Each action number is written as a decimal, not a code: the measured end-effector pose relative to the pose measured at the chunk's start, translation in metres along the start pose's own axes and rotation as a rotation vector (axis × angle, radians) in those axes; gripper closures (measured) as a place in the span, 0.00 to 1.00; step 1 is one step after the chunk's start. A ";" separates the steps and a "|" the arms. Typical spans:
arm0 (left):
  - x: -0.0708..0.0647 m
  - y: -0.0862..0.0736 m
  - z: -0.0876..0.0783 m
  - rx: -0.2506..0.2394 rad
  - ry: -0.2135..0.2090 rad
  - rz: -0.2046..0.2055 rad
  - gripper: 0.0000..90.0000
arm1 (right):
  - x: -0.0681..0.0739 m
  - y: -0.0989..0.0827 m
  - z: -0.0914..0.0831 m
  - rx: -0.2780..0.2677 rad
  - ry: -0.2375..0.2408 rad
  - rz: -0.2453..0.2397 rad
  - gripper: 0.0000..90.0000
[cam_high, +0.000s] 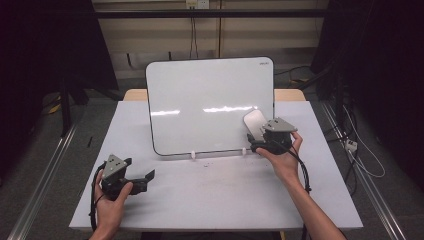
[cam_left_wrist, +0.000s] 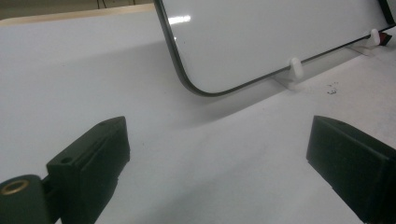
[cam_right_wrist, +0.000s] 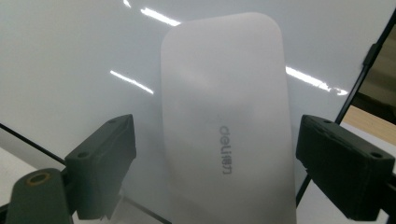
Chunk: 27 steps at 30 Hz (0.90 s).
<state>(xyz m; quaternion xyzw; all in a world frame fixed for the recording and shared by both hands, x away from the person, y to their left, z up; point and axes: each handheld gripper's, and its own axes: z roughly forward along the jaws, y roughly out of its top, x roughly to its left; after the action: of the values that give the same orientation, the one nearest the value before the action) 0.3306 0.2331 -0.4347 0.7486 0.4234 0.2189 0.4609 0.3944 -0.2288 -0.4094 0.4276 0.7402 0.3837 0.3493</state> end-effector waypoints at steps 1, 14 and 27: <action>0.000 0.000 0.000 0.001 -0.005 -0.004 0.07 | 0.000 0.001 -0.001 -0.001 -0.003 -0.003 0.12; -0.002 0.002 0.005 0.009 -0.011 0.006 0.07 | -0.008 -0.002 -0.017 -0.016 0.007 0.047 0.11; -0.002 0.003 0.005 -0.002 -0.009 0.000 0.07 | -0.010 -0.020 -0.032 0.020 0.042 0.097 0.07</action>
<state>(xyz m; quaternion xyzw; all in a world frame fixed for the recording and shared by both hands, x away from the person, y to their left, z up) 0.3339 0.2282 -0.4346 0.7492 0.4210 0.2157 0.4636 0.3642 -0.2531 -0.4100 0.4583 0.7296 0.4015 0.3106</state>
